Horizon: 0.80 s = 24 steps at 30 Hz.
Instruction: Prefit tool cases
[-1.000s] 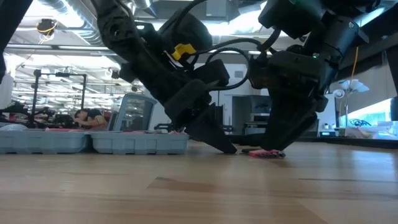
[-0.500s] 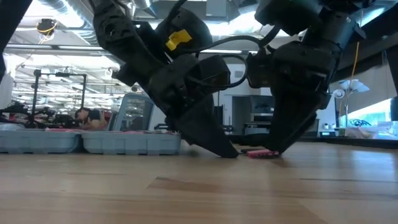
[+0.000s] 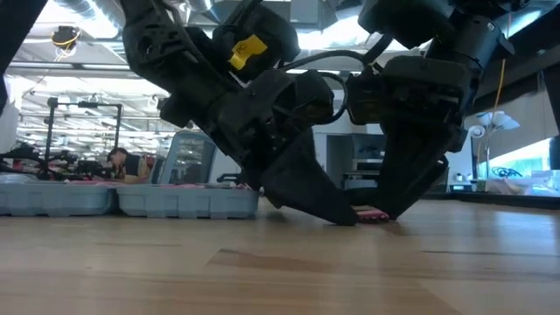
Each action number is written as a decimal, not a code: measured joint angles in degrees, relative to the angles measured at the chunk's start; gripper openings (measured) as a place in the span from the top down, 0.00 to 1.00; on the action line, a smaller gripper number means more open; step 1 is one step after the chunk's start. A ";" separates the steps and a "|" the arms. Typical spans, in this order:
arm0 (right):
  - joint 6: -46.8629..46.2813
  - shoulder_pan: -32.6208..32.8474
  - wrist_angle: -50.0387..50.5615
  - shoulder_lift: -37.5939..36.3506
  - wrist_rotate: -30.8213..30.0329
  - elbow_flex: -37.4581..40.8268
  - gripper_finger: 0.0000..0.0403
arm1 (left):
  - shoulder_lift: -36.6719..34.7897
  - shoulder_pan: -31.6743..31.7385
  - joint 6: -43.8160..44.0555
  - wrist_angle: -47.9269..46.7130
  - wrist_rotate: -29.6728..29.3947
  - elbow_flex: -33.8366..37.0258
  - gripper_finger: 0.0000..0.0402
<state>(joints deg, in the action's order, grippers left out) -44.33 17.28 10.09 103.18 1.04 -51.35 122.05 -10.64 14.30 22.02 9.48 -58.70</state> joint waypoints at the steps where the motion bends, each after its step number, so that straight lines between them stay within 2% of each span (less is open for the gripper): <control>1: 0.60 0.00 0.07 0.00 0.02 0.00 0.44 | -0.90 0.06 -0.76 -1.20 0.93 0.01 1.00; 3: 1.15 0.00 0.11 0.00 0.00 -0.02 0.44 | -2.81 0.07 -2.48 -4.95 -0.04 0.03 1.00; 6: 1.13 0.00 0.11 0.00 -0.20 -0.02 0.44 | -4.55 0.52 -5.63 -7.88 -5.43 0.24 1.00; 9: 1.11 0.00 0.01 0.02 -0.68 0.02 0.44 | -3.99 1.65 -8.79 -6.11 -6.19 0.29 1.00; 15: 1.02 0.00 -0.13 0.02 -1.44 0.00 0.44 | -0.57 3.53 -8.89 0.76 -7.15 0.26 1.00; 24: 0.87 -0.02 -2.81 0.08 -2.13 0.31 0.44 | 1.00 2.16 -10.32 4.60 -8.96 0.22 1.00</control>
<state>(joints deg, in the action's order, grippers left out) -43.46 17.26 7.28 103.26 -1.09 -51.04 123.04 -8.48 3.98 26.62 0.51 -58.48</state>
